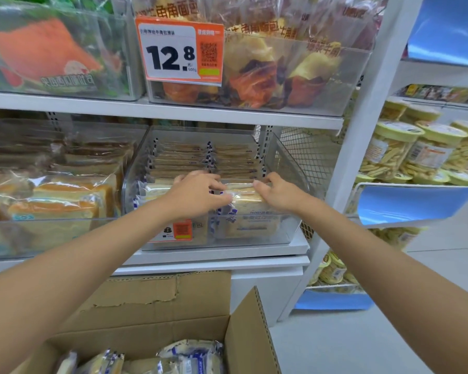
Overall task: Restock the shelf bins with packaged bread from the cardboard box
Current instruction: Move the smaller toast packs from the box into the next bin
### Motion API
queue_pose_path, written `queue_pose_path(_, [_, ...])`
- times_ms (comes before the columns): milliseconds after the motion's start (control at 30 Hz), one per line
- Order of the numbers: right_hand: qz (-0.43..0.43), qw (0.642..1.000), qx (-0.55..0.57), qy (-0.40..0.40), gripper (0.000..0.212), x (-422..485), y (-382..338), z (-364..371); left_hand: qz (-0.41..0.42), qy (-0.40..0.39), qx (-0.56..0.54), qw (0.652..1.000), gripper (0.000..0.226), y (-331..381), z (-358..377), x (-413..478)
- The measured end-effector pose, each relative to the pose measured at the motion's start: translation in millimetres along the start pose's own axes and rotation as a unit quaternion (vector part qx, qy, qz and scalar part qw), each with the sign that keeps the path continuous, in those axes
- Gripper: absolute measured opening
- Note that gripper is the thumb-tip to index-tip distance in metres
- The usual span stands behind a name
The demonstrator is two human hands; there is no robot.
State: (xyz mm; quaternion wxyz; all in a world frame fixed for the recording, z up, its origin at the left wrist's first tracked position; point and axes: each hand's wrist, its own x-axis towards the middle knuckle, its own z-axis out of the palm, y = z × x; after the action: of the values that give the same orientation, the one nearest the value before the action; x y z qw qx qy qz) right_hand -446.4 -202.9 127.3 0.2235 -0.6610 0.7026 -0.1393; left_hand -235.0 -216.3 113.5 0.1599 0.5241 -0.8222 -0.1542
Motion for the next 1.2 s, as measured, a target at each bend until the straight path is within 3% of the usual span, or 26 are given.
queue_pose_path(133, [-0.025, 0.98, 0.196, 0.005, 0.038, -2, 1, 10, 0.003, -0.046, -0.137, 0.989, 0.056, -15, -1, -8])
queue_pose_path(233, [-0.032, 0.976, 0.212, -0.036, 0.036, -4, 0, 5, 0.02, -0.095, -0.003, 0.995, 0.068, -13, 1, -10])
queue_pose_path(267, [-0.031, 0.982, 0.18, -0.045, 0.039, -3, -1, 3, 0.025, -0.104, 0.052, 0.993, 0.061, -13, 4, -9])
queue_pose_path(333, [-0.053, 0.998, 0.009, 0.009, 0.045, 0, -5, 2, 0.027, -0.12, 0.107, 0.987, 0.057, -11, 4, -9])
queue_pose_path(400, [-0.137, 0.973, -0.153, 0.103, 0.049, 0, -11, 6, 0.019, -0.134, 0.103, 0.985, 0.069, -7, -1, -12])
queue_pose_path(467, [-0.207, 0.953, -0.206, 0.078, 0.06, -1, -11, 14, 0.021, -0.113, 0.09, 0.989, 0.077, -5, -3, -13])
queue_pose_path(567, [-0.14, 0.967, -0.208, 0.033, 0.081, -3, -1, 30, 0.053, -0.071, 0.15, 0.985, 0.072, -3, 6, -12])
queue_pose_path(700, [-0.128, 0.987, -0.089, -0.026, 0.083, 9, 2, 29, 0.055, -0.063, 0.18, 0.98, 0.068, -6, 11, -10])
queue_pose_path(900, [-0.083, 0.975, -0.204, 0.003, 0.063, 8, 2, 30, 0.055, -0.121, 0.203, 0.97, 0.068, -9, 4, -5])
queue_pose_path(1033, [-0.093, 0.971, -0.219, -0.025, 0.071, 15, -9, 14, 0.054, -0.072, 0.173, 0.981, 0.083, -16, -3, -2])
queue_pose_path(1200, [-0.157, 0.955, -0.25, 0.034, 0.065, 19, -8, 34, 0.04, -0.061, 0.134, 0.988, 0.07, -22, 6, 0])
